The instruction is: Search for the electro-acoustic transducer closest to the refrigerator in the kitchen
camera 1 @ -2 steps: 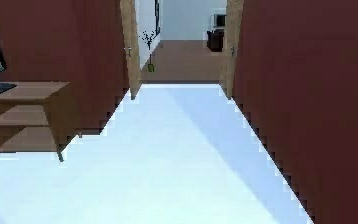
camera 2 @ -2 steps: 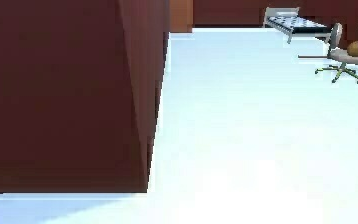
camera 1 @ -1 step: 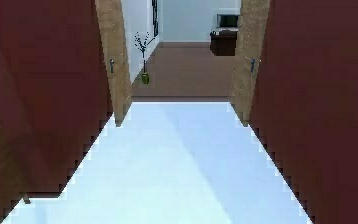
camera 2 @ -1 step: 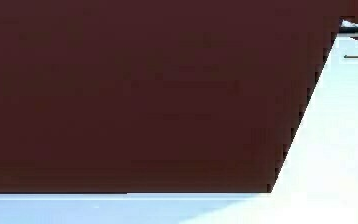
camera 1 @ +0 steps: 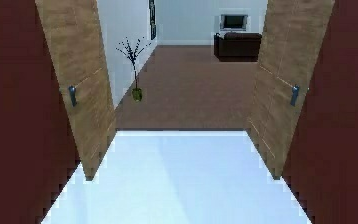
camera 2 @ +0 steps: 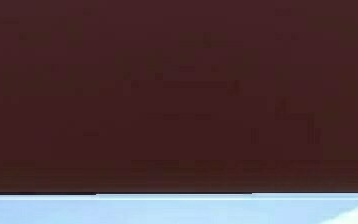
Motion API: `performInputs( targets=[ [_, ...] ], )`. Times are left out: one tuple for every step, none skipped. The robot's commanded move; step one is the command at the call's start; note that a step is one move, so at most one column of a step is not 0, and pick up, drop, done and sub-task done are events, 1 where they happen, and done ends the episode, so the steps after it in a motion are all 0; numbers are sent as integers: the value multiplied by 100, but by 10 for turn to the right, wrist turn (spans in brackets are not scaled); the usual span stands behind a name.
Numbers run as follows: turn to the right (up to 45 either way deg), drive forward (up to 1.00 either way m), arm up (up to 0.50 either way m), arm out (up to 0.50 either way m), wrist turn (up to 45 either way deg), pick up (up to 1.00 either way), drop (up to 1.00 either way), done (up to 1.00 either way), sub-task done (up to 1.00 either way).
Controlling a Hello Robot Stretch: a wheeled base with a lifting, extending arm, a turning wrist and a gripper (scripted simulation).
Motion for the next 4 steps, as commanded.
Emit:
performInputs(
  targets=[
    [30, 0, 0, 0, 0, 0, 0, 0, 0],
    [0, 100, 0, 0, 0, 0, 0, 0, 0],
    [0, 75, 0, 0, 0, 0, 0, 0, 0],
    [210, 0, 0, 0, 0, 0, 0, 0, 0]
  ],
)
